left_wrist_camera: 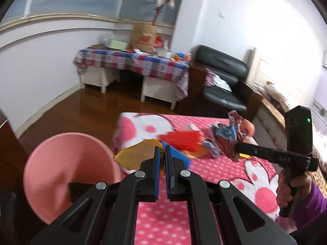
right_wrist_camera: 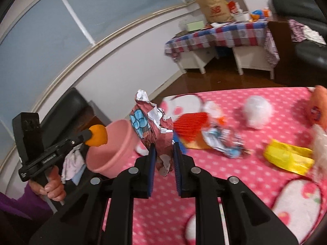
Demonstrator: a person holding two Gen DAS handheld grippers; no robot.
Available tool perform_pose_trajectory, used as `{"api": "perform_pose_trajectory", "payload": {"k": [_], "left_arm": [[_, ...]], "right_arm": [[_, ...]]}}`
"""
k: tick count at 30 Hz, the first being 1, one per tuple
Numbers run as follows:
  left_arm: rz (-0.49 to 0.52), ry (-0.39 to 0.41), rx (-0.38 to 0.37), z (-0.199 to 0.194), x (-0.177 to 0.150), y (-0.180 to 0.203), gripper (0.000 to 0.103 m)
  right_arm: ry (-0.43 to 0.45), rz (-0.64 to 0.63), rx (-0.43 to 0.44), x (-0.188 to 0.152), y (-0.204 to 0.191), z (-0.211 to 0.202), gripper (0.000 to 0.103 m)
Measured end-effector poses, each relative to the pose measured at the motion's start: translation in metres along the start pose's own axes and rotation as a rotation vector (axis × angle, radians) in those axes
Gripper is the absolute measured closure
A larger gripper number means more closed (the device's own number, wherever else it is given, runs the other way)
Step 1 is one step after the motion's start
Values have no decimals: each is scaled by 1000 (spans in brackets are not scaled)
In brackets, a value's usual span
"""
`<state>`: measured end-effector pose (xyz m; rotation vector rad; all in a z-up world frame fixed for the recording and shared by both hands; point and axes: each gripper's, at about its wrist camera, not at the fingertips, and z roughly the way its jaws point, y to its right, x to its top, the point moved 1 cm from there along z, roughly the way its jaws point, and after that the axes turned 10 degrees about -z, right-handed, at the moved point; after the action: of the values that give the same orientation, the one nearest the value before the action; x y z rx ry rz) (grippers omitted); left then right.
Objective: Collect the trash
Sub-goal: 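Carry both items over the pink bucket and open both tools to drop them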
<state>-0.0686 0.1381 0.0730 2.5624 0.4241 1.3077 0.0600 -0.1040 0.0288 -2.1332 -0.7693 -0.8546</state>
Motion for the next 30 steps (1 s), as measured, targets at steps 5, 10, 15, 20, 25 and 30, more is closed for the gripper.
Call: {"api": "perform_pose_trajectory", "payload": {"k": [5,10,15,20,25,30], "left_arm": [[-69,30,69,-16,2,-38,99],[-134,27,120,-23,-8,-74,99],[-195,14,142,-24,-20,-105,99],[-234,-4,156,-22,-31,-130,99],[-258,-24,167,-19,-41,-145,99],[-291,-43,171,-16,-44,-158,98]], "right_arm": [[-41,-50,75,15,-36,40,86],[-93,-91,152,27,-74,83,86],[-156,-101,194,31,-102,124,86],[-213,-97,200,32,-117,161,86],[-257,-96,192,28,-126,183,86],[-295,-105,170,22,-129,195,85]]}}
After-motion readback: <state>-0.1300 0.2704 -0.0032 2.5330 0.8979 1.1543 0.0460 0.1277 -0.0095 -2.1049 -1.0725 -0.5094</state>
